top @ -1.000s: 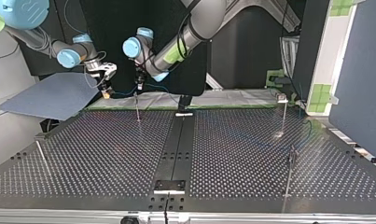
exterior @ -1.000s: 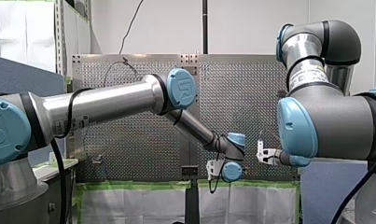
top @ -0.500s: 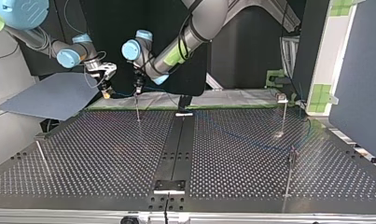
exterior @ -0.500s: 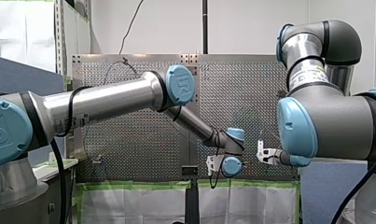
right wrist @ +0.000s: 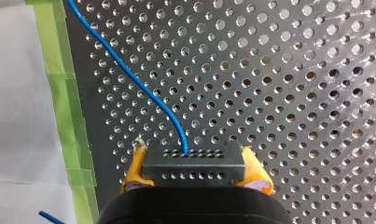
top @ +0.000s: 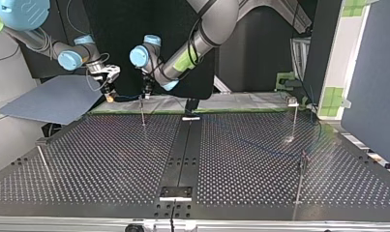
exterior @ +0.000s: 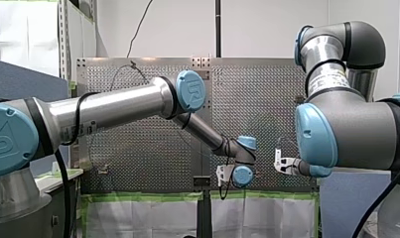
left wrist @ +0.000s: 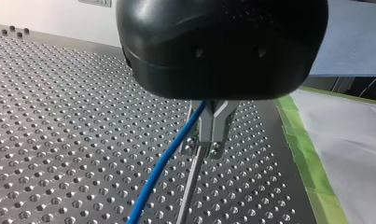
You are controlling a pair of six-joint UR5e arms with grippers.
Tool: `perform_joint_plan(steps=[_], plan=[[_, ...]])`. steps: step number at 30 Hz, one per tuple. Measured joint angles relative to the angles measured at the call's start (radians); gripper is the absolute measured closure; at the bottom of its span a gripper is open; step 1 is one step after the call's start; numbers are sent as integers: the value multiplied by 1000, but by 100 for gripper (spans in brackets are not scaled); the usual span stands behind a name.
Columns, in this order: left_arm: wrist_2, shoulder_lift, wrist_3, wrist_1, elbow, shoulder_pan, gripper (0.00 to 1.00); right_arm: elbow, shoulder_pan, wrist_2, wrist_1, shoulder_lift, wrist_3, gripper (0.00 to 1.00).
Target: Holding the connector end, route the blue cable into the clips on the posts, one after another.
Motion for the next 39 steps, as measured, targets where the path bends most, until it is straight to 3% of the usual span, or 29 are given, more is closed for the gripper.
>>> perform_joint_plan(steps=[16, 33, 39], plan=[[40, 6, 8, -9, 0, -12, 100, -3, -9, -6, -3, 1, 9, 100], [62, 8, 3, -6, 1, 34, 100, -8, -11, -5, -12, 0, 6, 100], [111, 2, -10, 2, 18, 58, 100, -14, -11, -6, -23, 0, 6, 100]])
